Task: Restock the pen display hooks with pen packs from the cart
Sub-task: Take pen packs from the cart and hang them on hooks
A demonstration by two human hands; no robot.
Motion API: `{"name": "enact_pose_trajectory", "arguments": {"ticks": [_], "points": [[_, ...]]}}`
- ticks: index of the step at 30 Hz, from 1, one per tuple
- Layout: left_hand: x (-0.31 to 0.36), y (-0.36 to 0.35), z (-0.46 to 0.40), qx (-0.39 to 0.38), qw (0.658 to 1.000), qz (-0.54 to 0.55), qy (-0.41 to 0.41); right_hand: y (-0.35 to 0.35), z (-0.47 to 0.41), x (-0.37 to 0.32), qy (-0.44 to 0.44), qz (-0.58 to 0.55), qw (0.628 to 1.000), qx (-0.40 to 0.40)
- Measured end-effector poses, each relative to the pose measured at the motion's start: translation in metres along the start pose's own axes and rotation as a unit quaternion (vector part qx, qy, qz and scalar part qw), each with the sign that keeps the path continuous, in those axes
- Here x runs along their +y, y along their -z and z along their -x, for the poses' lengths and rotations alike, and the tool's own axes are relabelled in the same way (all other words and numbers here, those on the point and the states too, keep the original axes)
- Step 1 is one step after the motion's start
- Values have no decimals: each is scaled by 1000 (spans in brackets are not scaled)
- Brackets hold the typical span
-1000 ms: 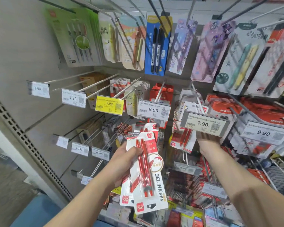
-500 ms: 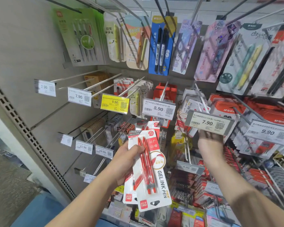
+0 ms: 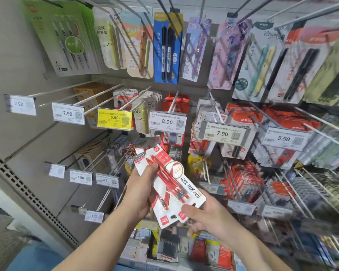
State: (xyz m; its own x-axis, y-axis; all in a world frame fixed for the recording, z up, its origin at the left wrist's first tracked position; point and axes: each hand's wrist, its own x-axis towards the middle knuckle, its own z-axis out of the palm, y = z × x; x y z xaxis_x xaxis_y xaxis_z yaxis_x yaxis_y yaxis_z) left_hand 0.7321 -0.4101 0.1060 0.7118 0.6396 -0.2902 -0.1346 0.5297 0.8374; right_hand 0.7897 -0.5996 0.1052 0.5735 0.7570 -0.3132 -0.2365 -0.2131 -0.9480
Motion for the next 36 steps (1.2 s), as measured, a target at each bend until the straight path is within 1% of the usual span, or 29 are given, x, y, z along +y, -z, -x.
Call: {"name": "enact_pose_trajectory", "arguments": {"ticks": [2,5,8,10,13,15,18,20,21,23,26,28,30,32,34,36], "points": [[-7,-6,2,11,1000,29,-1,-10,1,9,0,-84,995,59],[-19,-14,5,23,997,70,14,-26,-1,15,14,-191,974,121],[-26,-22,10,29,991,104,75,-35,-5,12,23,-244,955,167],[-26,-26,12,14,988,108,108,-38,-8,7,21,-265,948,175],[-24,-29,7,-17,989,94,113,-33,-12,0,22,-273,952,140],[-21,-25,5,-40,991,64,111,-27,-12,-4,28,-271,956,105],[-19,-13,3,-59,995,13,85,-12,-12,-8,43,-276,958,70],[-18,-2,1,-79,995,-14,63,1,-13,-10,35,-255,965,50],[-17,4,0,-98,994,-18,52,7,-13,-11,28,-240,969,42],[-12,15,-3,-111,993,11,49,20,-14,-14,14,-219,975,35],[-1,34,-11,-95,991,74,66,35,-14,-23,-2,-205,979,20],[5,43,-16,-74,992,79,71,46,-14,-28,-7,-182,983,-4],[12,48,-19,-72,991,85,78,55,-14,-32,-6,-148,988,-31],[21,50,-19,-104,986,64,112,66,-18,-33,-6,-135,989,-64],[29,49,-16,-153,975,33,156,75,-21,-33,-10,-125,988,-94],[31,48,-16,-185,966,-16,182,80,-24,-34,-23,-115,988,-104]]}}
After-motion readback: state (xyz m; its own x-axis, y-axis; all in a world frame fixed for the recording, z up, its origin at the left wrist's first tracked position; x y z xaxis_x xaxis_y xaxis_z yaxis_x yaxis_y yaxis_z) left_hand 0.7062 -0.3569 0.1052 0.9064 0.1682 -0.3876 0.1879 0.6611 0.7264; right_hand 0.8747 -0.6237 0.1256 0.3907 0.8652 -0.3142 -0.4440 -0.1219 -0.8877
